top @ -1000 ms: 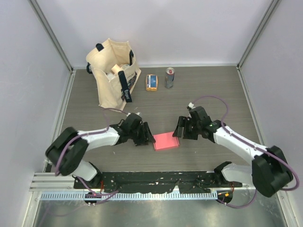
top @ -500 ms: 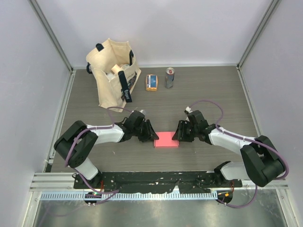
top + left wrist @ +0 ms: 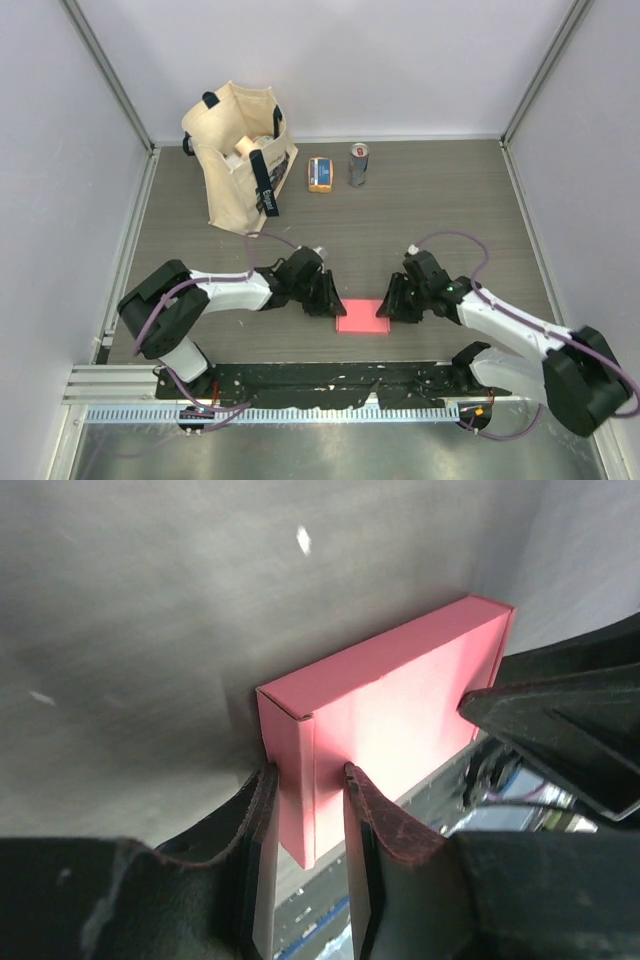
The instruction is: Fold the paper box
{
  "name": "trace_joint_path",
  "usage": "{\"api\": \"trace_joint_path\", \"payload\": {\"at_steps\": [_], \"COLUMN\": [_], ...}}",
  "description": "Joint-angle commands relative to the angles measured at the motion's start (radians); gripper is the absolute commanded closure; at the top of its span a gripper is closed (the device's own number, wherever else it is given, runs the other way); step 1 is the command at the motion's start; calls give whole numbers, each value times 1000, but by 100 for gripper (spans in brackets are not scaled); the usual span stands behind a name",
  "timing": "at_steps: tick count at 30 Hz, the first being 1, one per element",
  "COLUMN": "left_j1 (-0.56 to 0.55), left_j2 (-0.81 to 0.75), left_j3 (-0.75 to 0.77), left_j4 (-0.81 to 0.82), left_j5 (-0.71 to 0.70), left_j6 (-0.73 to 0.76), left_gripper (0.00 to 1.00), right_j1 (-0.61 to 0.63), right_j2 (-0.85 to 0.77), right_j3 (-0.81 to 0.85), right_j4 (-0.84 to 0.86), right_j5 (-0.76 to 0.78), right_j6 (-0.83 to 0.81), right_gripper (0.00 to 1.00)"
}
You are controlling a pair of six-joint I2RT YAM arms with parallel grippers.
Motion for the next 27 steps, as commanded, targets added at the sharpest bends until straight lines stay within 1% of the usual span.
{"api": "trace_joint_path", "payload": {"at_steps": [1, 2, 4, 5, 6, 7, 9, 12, 13, 14, 17, 23, 25, 27], "left_j1": [-130, -138, -174, -190, -214, -224, -239, -247, -248, -251, -265, -293, -296, -302], "left_j2": [19, 51, 97, 117, 168, 192, 248, 270, 276, 279, 328, 443, 473, 493], "left_j3": [61, 83, 117, 139, 186, 203, 234, 263, 278, 288, 358, 498, 547, 577], "left_j4": [59, 78, 100, 117, 119, 125, 189, 215, 215, 230, 237, 293, 287, 284], "left_j5": [159, 169, 203, 211, 224, 256, 284, 280, 272, 269, 272, 289, 286, 286], "left_j6": [-53, -58, -70, -74, -74, -88, -122, -145, -154, -159, -168, -219, -217, -220], "left_gripper": [72, 72, 73, 73, 73, 74, 75, 75, 75, 75, 75, 75, 75, 75], "right_j1": [36, 36, 34, 34, 34, 33, 31, 19, 13, 7, -29, -104, -134, -157], "right_j2": [-188, -238, -268, -273, -276, -276, -288, -323, -349, -355, -343, -277, -282, -294], "right_j3": [-7, -3, 10, 8, 5, 0, 10, 22, 25, 29, 72, 145, 142, 119], "right_j4": [-152, -185, -271, -282, -285, -290, -331, -389, -412, -440, -520, -636, -668, -659], "right_j5": [-14, 6, 57, 57, 48, 42, 68, 130, 188, 207, 322, 417, 428, 415], "right_j6": [138, 140, 153, 163, 175, 195, 209, 242, 259, 281, 273, 275, 278, 272], "right_gripper": [58, 58, 57, 57, 55, 55, 54, 53, 53, 52, 52, 51, 51, 52]}}
